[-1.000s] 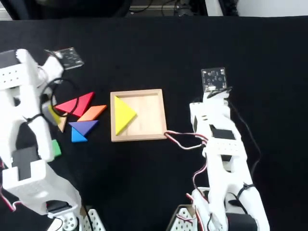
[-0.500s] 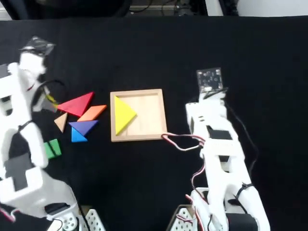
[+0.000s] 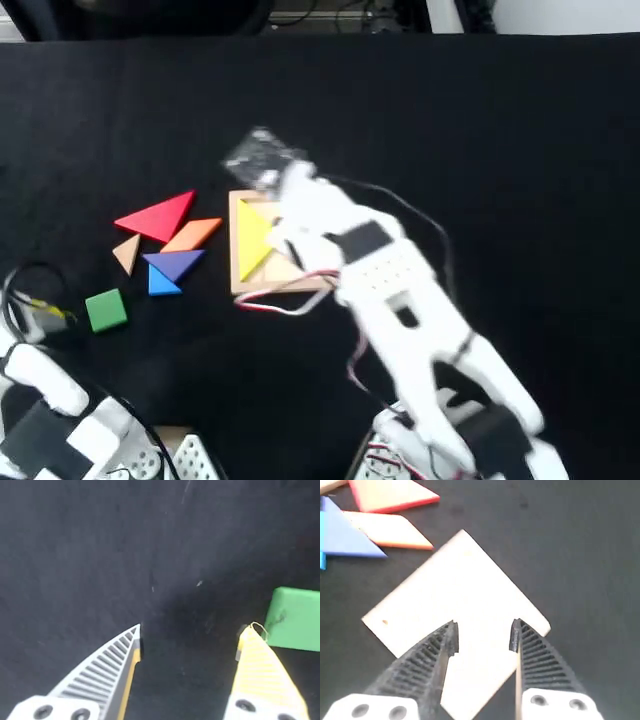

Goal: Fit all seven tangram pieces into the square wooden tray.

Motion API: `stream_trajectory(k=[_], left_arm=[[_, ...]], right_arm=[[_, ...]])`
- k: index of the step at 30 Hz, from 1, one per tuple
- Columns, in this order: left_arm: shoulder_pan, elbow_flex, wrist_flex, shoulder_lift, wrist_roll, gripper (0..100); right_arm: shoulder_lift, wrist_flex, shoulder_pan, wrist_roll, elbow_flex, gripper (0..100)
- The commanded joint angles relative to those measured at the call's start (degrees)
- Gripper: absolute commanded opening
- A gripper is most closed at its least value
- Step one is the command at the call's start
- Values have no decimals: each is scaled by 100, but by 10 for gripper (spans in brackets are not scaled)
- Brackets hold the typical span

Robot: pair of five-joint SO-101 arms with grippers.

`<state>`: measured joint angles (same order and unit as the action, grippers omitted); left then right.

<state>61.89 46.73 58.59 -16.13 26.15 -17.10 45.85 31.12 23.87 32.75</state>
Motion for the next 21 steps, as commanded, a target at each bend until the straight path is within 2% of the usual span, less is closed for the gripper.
stream_trajectory(k=[1, 8, 11, 15, 19, 21], left_arm=[[505, 435, -378, -220, -334, 302], [1648, 1007, -422, -229, -396, 302], [1974, 1367, -431, -246, -387, 302], [2105, 1587, -686, -273, -387, 302], [2097, 1648, -756, -273, -396, 302], [2079, 1648, -756, -273, -396, 302]], right_arm=[[1086, 53, 229, 220, -1279, 178], [3547, 79, 703, 923, -3653, 181], [4470, 88, 993, 976, -4708, 181], [5508, 114, 1275, 976, -5938, 188], [6440, 712, 1468, 967, -7169, 305], [6870, 1125, 1547, 985, -7881, 322]])
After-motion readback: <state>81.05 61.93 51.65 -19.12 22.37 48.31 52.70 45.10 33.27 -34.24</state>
